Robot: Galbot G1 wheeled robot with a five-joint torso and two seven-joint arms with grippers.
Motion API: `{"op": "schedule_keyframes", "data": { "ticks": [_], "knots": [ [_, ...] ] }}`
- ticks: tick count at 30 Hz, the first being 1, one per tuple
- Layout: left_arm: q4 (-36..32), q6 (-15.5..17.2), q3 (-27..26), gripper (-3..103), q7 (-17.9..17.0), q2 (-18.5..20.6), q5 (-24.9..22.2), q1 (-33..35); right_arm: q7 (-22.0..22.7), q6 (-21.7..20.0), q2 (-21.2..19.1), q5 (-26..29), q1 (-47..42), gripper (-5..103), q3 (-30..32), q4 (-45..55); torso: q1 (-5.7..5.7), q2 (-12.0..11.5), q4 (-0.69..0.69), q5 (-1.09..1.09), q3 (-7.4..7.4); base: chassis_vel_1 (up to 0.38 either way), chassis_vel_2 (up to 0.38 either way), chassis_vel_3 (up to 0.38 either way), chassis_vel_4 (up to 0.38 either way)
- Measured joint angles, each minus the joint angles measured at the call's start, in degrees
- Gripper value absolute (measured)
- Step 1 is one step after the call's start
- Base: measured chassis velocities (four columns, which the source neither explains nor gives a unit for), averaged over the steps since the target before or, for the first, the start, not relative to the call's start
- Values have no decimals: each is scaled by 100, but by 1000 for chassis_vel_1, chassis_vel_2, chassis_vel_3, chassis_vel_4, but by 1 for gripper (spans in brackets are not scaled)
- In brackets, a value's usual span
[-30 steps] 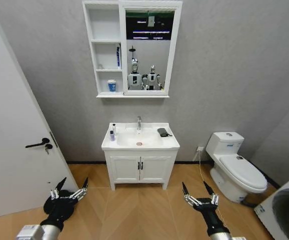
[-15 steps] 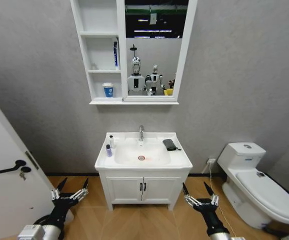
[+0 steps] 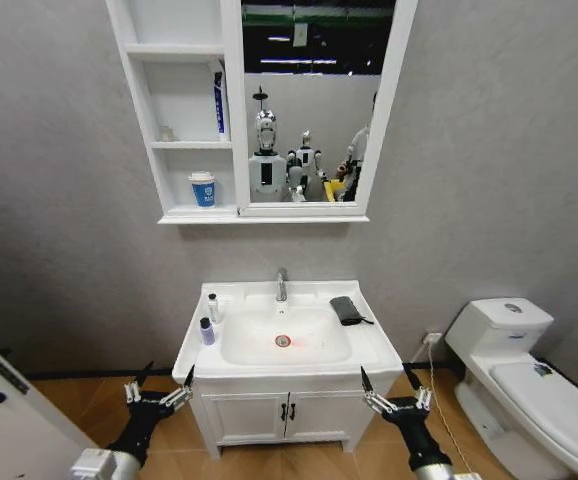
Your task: Move facial cleanser and shampoo from washbasin to cabinet, then wipe washbasin with towel.
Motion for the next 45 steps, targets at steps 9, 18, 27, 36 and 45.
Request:
{"op": "schedule_keyframes", "data": {
  "ticks": [9,18,27,36,45],
  "knots": [
    [552,144,577,97,-18,405,243,-480,59,73,17,-115,-51,100,-7,-211,3,0,-1,1,1,33,-19,-16,29],
    [2073,330,1399,97,-389,970,-246,-2204,160,72,4,-159,-201,100,134,-307,7,-2,-2,0,2,0,0,0,0],
    [2963,340,1597,97,-628,1006,-632,-3050,214,92,8,-158,-305,100,200,-356,7,-2,-1,0,2,0,0,0,0],
    [3936,326,1904,97,-762,871,-779,-4003,260,100,-22,-126,-386,100,270,-399,7,-2,-1,1,3,0,0,0,0],
    [4519,236,2000,97,-787,637,-790,-4466,307,105,-39,-91,-448,100,306,-414,7,-2,-1,1,2,0,0,0,0]
  ]
}}
